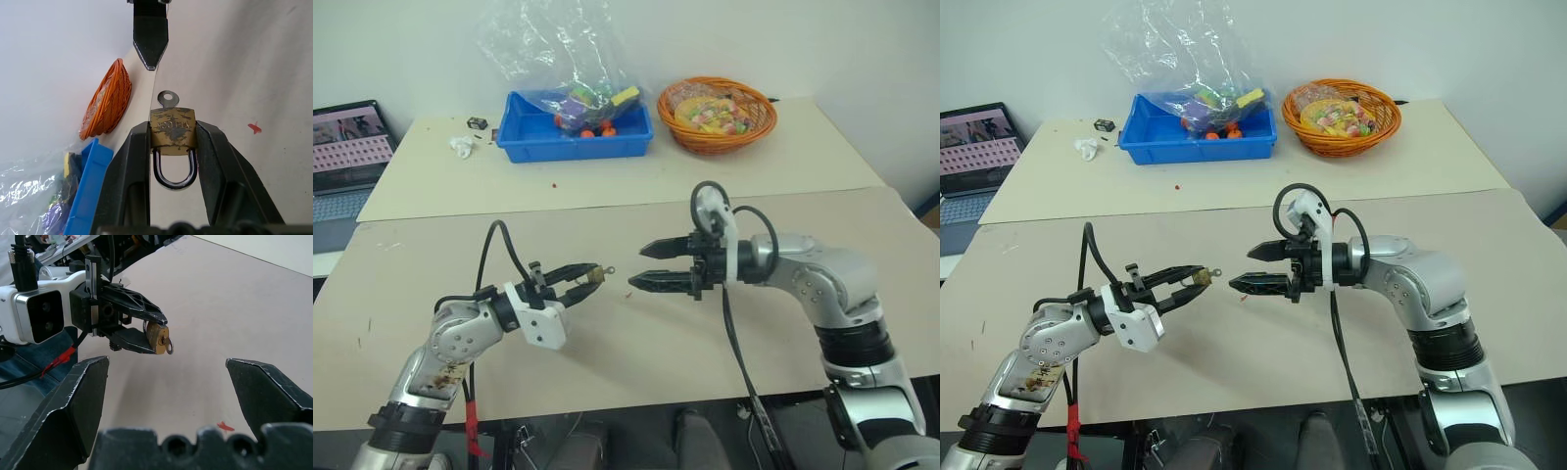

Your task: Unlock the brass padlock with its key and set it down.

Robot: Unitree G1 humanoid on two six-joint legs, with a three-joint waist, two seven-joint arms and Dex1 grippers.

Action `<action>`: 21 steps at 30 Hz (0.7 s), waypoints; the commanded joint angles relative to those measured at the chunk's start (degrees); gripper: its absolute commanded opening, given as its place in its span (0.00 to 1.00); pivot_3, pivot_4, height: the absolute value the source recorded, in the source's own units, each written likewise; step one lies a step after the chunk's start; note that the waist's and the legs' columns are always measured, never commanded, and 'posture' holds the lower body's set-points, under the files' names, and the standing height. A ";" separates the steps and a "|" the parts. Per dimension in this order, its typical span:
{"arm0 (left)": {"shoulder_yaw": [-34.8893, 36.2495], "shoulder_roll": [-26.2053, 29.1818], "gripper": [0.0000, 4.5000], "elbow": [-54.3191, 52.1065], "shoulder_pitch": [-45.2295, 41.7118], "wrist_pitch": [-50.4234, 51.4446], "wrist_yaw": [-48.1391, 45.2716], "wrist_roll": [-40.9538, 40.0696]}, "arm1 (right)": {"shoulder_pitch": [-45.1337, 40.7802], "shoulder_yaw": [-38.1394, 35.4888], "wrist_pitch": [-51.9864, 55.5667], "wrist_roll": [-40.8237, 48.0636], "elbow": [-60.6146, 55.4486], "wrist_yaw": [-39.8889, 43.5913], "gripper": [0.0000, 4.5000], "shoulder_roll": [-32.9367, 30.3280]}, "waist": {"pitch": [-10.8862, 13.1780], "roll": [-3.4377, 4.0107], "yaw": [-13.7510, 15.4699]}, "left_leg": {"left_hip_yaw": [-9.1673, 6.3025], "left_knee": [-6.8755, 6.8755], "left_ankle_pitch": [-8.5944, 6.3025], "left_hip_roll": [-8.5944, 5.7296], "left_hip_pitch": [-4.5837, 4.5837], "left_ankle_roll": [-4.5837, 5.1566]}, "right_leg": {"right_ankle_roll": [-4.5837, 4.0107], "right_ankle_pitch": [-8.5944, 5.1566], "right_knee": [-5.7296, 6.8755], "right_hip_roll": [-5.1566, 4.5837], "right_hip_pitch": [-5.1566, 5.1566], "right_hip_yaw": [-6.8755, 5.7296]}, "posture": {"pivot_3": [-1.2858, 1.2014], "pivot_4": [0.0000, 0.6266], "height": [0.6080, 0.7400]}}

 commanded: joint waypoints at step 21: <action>-0.67 2.47 0.18 -2.26 -1.49 -2.64 2.40 0.57 | -2.87 -0.12 4.59 2.17 3.36 -2.52 0.69 5.27 | 0.00 0.01 -1.08 | 0.00 -0.01 0.00 0.00 0.00 0.00 | 0.00 0.00 0.04 0.01 -0.03 -0.01 | 0.52 0.24 0.94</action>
